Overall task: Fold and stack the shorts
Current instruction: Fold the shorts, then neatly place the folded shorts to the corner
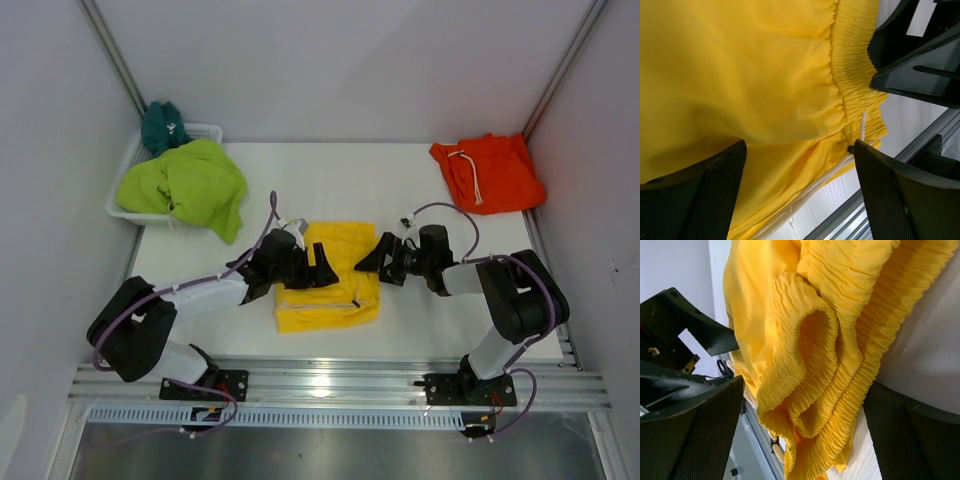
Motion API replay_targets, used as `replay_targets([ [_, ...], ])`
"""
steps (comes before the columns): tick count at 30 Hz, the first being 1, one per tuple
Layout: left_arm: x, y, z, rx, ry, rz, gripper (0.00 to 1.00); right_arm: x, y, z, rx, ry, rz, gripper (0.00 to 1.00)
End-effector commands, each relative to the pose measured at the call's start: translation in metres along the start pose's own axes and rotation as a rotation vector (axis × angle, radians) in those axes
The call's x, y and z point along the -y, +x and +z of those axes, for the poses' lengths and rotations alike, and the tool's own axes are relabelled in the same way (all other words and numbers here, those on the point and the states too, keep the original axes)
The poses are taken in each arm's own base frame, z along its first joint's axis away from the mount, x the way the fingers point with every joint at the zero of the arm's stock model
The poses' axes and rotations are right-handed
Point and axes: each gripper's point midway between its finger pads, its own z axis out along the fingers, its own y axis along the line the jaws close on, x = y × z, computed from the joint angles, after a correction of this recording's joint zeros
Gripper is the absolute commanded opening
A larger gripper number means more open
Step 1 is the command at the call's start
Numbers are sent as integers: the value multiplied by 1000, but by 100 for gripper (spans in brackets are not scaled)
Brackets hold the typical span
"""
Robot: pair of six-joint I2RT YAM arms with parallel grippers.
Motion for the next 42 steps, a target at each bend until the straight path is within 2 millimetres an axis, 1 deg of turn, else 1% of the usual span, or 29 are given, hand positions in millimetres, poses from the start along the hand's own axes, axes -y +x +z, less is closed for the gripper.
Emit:
replay_targets([
  [1,22,-17,6,56,78,25,89,23,20,13,-56,74,43,100],
  [3,21,-15,12,47,79,34,89,29,29,19,-86,85,61,99],
  [6,14,-8,20,36,71,32,88,30,47,29,-129,99,58,99],
  [9,10,-1,25,30,71,42,87,30,54,34,-140,106,60,97],
  [10,26,-17,26,75,115,55,88,30,54,36,-138,98,69,92],
  [11,11,0,27,43,91,48,87,30,54,36,-135,95,72,87],
  [12,10,4,28,35,101,50,87,29,53,37,-135,87,75,84],
  [13,13,4,29,43,118,53,87,29,54,39,-136,85,85,79],
  [14,9,9,30,34,118,53,86,28,53,40,-136,81,88,77],
  [16,9,14,32,26,131,65,86,26,51,42,-130,72,87,72],
  [18,4,23,34,14,132,68,85,25,48,43,-118,73,96,71],
  [20,9,23,30,39,172,70,85,25,44,42,-99,81,96,71],
  [21,9,25,27,39,181,69,84,26,44,41,-97,86,99,69],
  [22,12,25,24,41,193,72,85,25,41,42,-92,87,98,65],
  [23,20,19,18,62,220,80,85,26,40,42,-90,91,100,61],
  [24,23,19,14,61,232,93,85,27,39,42,-91,95,100,58],
  [25,31,15,10,67,254,106,85,25,37,43,-87,92,97,46],
  [26,37,11,4,82,268,122,85,26,37,44,-88,95,98,41],
  [27,37,13,2,71,265,127,86,26,36,46,-91,94,100,38],
  [28,44,8,0,78,280,138,86,25,36,47,-93,92,99,35],
  [30,48,7,-1,69,288,154,86,22,34,49,-92,81,92,33],
  [32,49,7,0,67,294,160,86,17,33,51,-92,76,86,22],
  [33,47,8,2,63,292,157,86,17,33,51,-93,77,85,14],
  [36,51,6,0,65,305,159,86,16,30,50,-81,82,81,0],
  [38,55,2,-7,67,298,168,86,14,22,47,-65,83,68,0],
  [39,57,-4,-10,82,282,172,87,14,22,46,-68,89,67,0],
  [40,57,-6,-16,72,259,174,87,13,19,44,-58,91,61,0],
  [41,56,-8,-19,74,243,197,87,16,18,42,-57,106,59,0],
  [42,55,-14,-21,92,216,199,88,16,12,41,-48,113,50,0],
])
